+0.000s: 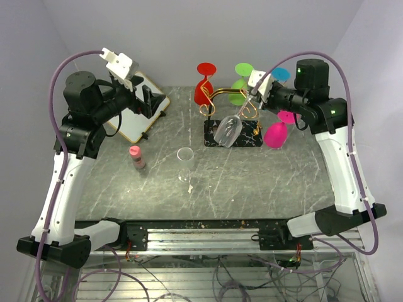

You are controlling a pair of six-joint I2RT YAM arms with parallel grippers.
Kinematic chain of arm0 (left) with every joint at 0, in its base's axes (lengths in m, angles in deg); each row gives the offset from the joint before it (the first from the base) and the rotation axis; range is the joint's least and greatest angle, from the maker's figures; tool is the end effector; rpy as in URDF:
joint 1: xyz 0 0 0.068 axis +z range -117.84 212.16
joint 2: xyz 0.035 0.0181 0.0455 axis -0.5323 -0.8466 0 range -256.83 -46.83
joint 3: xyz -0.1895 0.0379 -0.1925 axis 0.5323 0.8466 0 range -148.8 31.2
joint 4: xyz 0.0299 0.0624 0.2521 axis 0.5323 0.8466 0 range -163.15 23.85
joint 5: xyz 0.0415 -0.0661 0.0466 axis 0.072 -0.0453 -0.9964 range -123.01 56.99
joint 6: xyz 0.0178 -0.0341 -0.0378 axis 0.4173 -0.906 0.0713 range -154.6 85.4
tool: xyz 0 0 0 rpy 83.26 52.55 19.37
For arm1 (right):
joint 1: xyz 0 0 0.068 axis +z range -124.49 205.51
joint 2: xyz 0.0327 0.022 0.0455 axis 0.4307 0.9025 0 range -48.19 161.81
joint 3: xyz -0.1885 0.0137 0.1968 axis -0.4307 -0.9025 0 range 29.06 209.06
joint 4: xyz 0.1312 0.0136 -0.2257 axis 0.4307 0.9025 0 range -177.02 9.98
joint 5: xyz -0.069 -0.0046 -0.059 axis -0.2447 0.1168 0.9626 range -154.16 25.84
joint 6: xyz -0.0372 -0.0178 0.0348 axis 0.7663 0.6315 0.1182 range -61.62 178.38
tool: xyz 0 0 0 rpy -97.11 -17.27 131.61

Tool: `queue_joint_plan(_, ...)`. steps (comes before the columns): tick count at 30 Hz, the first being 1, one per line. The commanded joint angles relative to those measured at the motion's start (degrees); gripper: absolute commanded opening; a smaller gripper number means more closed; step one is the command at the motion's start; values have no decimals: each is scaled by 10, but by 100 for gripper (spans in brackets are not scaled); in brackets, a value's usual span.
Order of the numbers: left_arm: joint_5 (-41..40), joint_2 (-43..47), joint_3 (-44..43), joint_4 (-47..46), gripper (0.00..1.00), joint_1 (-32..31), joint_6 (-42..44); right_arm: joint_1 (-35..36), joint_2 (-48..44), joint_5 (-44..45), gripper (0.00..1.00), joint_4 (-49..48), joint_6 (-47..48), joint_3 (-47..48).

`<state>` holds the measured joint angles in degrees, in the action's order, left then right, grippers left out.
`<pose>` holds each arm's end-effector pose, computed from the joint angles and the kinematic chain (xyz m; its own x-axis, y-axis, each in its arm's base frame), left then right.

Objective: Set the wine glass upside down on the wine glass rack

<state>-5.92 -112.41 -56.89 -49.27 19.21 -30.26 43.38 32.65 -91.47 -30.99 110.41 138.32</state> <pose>0.2107 -0.0650 0.5005 0.0254 0.0632 -0.9977 0.6432 0.7630 0.0647 0.2411 0.0949 0.4944 0.2486 -0.6558 -0.7128 -0.7535 0.3314 -0.5677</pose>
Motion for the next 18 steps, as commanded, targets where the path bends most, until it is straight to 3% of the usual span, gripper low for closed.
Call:
queue_joint_plan(1, -9, -2, 8, -8, 99, 3, 10, 22, 3, 39, 0, -11, 27, -9)
queue_joint_plan(18, -3, -1, 15, -5, 100, 3, 19, 164, 26, 371, 0, -190, 13, -121)
